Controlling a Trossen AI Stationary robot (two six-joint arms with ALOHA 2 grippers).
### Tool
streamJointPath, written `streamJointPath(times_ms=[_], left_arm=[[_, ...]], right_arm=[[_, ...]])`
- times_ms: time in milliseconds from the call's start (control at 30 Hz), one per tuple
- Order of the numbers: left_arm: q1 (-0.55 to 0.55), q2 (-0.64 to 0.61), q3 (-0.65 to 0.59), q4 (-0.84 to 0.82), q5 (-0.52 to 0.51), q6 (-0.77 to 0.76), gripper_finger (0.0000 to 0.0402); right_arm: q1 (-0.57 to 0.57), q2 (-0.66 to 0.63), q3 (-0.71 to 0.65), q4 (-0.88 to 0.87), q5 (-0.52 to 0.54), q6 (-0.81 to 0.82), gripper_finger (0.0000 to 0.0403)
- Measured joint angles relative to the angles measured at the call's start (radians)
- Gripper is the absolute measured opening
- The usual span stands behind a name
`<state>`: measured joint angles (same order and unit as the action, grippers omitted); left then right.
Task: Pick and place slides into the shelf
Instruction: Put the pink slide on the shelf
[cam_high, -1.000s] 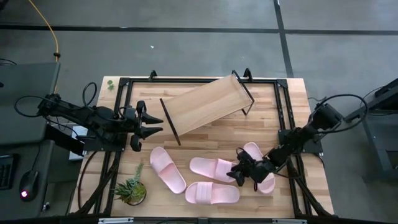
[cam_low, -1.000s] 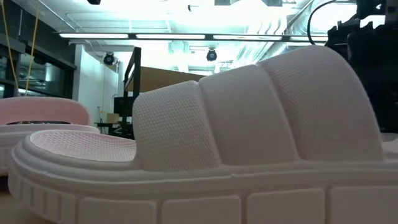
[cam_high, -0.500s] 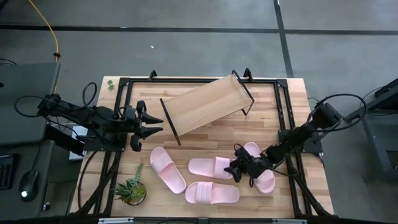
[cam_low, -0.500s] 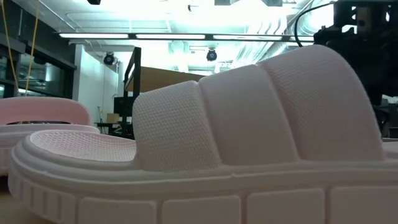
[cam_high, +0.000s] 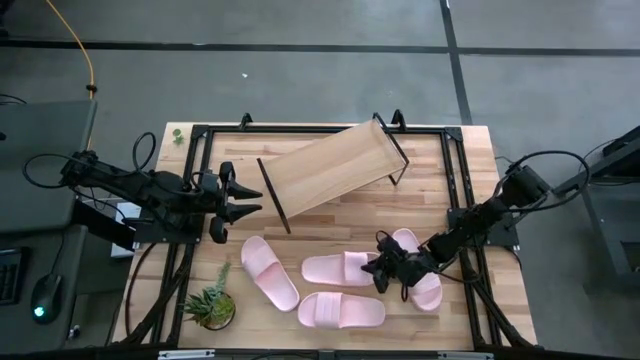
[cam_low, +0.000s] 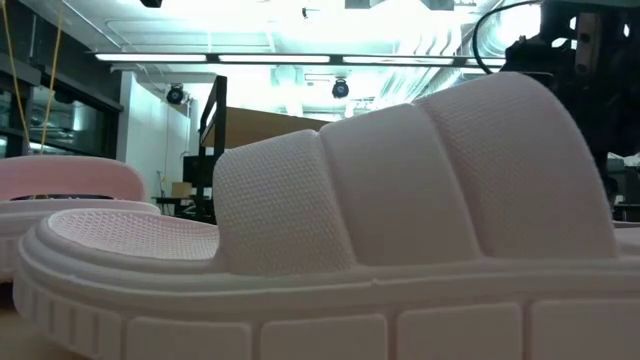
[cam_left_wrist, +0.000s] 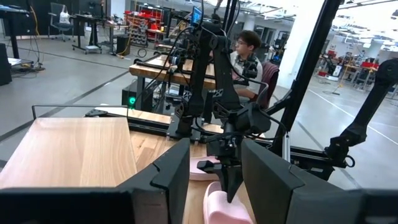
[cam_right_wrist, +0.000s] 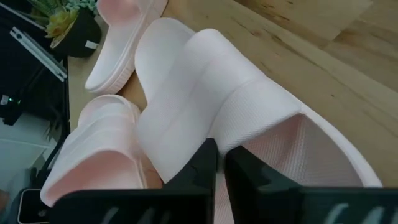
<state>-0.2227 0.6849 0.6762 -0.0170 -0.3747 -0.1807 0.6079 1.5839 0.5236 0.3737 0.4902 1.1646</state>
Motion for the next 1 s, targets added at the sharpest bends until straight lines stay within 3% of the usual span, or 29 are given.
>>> streamJointPath(times_ms=[667,1000], left_arm=[[0.000,0.000,0.000,0.000,0.000,0.000,0.0129],[0.000,0.000,0.000,-0.001,0.000,0.000,0.0129]], right_arm=[[-0.019,-0.009,0.000,-0.004,-0.036,-0.042,0.0001],[-0.088,-0.157,-0.001,-0.085,-0.081,-0.153,0.0001]])
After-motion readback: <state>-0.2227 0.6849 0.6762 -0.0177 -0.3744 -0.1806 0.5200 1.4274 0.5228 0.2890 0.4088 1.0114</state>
